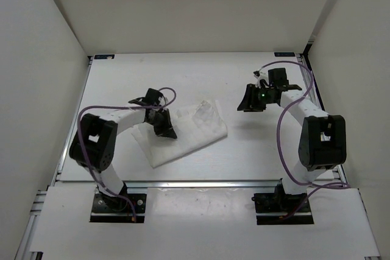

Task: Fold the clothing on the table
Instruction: Fold the skirt

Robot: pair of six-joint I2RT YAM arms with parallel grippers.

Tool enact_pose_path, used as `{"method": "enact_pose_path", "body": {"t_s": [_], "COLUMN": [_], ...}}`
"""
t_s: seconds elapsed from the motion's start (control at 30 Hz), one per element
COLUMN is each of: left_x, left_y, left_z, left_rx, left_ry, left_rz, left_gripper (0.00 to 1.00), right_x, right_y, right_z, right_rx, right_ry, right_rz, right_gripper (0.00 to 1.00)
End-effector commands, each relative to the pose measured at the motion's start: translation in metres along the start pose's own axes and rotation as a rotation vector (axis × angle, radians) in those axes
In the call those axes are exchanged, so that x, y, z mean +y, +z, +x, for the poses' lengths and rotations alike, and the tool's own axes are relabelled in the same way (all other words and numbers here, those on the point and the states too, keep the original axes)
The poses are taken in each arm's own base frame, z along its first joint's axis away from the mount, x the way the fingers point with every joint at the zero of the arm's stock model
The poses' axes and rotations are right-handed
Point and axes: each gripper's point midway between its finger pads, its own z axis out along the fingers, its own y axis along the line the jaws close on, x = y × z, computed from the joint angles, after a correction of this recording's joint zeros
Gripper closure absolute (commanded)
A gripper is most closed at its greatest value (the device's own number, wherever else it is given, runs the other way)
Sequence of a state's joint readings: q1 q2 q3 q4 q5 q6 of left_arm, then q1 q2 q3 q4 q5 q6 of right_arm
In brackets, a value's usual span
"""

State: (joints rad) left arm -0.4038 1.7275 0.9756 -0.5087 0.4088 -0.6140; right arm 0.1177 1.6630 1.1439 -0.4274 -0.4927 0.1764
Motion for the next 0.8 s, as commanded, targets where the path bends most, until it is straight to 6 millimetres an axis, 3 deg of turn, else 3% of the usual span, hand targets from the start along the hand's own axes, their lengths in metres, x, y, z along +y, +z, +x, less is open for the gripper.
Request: {"method": "enact_pose_path", "body": {"t_s": [0.0,0.07,0.2,0.27,0.43,0.5,0.57,0.6,0.77], "left_x": [-0.015,-0.008,0.025,0.052,0.084,0.091,0.097,0.101,0.108], "left_y": [-0.071,-0.094,-0.118,-0.11,-0.089,-0.087,-0.089,-0.091,-0.098], "left_z": [-0.041,-0.048,-0.033,-0.014,0.017,0.018,0.015,0.014,-0.003], "left_rx": [-0.218,-0.281,-0.344,-0.333,-0.322,-0.345,-0.379,-0.391,-0.444], "left_ry": [-0.004,-0.061,-0.143,-0.194,-0.24,-0.253,-0.265,-0.269,-0.293], "left_rz": [0.036,0.045,0.011,-0.045,-0.119,-0.136,-0.167,-0.184,-0.201], "left_gripper": [1.0,1.0,1.0,1.0,1.0,1.0,1.0,1.0,1.0], "right_x": [0.016,0.02,0.04,0.052,0.05,0.048,0.046,0.042,0.032], "right_y": [-0.005,0.003,0.014,0.022,0.038,0.038,0.037,0.035,0.032], "right_z": [-0.012,-0.007,0.003,0.014,0.024,0.024,0.024,0.024,0.024], "right_rx": [-0.029,0.018,0.074,0.105,0.162,0.182,0.201,0.202,0.182], "right_ry": [-0.049,-0.026,-0.061,-0.104,-0.15,-0.148,-0.132,-0.124,-0.135], "right_rz": [-0.114,-0.169,-0.264,-0.274,-0.233,-0.231,-0.218,-0.207,-0.158], "right_gripper": [0.53,0.52,0.5,0.47,0.47,0.41,0.19,0.13,0.14]}}
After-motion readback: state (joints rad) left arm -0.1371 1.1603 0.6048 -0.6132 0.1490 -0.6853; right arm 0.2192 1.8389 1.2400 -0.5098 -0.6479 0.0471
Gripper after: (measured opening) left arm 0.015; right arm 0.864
